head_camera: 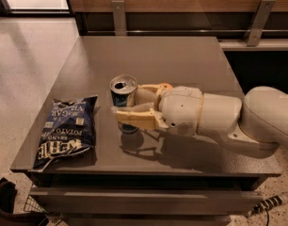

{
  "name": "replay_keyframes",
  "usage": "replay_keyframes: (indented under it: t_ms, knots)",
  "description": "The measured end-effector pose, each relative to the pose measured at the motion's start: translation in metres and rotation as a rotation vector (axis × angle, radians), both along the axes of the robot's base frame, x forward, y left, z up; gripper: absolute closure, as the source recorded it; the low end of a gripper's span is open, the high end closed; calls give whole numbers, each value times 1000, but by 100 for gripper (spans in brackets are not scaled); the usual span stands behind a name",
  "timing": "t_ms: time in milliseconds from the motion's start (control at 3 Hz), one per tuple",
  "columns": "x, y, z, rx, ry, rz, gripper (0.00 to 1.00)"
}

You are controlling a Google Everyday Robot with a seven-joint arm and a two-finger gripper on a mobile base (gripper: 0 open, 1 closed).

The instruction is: Move redbull can near blue chip bag

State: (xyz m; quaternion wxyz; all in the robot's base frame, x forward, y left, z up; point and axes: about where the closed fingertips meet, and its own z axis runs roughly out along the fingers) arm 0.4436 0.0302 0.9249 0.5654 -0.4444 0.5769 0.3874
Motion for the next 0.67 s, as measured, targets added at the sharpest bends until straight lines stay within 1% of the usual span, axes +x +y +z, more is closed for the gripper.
replay_keyframes:
  t_ms: [333, 667]
  knots:
    - [3, 21, -18, 5, -28, 36, 100]
    - [7, 36, -33, 14, -34, 64, 100]
